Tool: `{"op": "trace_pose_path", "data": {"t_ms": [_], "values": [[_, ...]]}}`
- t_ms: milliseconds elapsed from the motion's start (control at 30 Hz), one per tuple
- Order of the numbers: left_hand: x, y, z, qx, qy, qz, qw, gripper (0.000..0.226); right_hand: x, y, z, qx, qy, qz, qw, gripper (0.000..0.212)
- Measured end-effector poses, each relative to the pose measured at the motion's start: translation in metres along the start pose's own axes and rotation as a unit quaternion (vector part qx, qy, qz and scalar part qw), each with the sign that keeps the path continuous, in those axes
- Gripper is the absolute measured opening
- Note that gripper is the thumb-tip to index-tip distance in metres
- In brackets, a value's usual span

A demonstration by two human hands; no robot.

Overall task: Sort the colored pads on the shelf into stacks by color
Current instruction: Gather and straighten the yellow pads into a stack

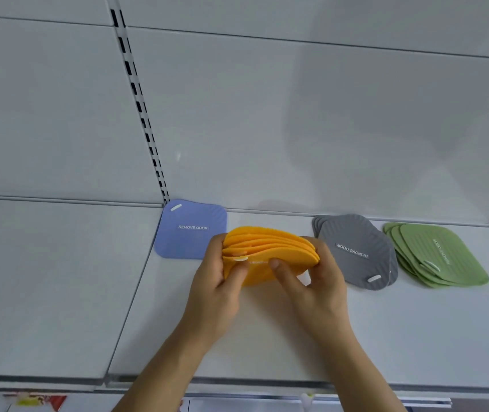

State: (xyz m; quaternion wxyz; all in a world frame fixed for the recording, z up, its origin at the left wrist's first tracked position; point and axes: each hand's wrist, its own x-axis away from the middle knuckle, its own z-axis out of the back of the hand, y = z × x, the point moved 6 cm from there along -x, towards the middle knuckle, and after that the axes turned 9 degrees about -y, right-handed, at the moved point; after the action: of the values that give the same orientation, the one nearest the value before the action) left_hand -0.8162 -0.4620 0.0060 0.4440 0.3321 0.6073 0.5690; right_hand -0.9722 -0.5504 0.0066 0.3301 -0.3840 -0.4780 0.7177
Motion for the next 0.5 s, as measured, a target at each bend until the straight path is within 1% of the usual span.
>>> {"op": "trace_pose_path", "data": {"t_ms": [67,133,233,400,433,500], "values": [[0.000,0.002,-0.005,0.008,0.018,-0.003,1.000,0.021,-0.002,0.002,-0.002,-0.057,0.003,-0.014,0.998,0.030],[-0.001,0.005,-0.009,0.024,0.028,-0.010,0.999,0.022,-0.002,-0.001,-0.003,-0.088,0.018,-0.015,0.996,0.029],[0.001,0.004,-0.007,0.031,0.044,-0.012,0.998,0.022,0.001,-0.001,-0.007,-0.078,0.021,-0.021,0.997,0.032],[0.003,-0.006,-0.004,0.030,0.053,0.017,0.998,0.010,-0.003,0.015,-0.001,-0.083,0.020,-0.065,0.994,0.037],[0.002,-0.006,-0.005,0.033,0.055,0.016,0.998,0.009,-0.004,0.016,-0.002,-0.081,0.012,-0.065,0.995,0.034],[0.002,-0.004,-0.005,0.040,0.063,0.009,0.997,0.016,-0.005,0.013,-0.006,-0.073,0.002,-0.053,0.996,0.026]]}}
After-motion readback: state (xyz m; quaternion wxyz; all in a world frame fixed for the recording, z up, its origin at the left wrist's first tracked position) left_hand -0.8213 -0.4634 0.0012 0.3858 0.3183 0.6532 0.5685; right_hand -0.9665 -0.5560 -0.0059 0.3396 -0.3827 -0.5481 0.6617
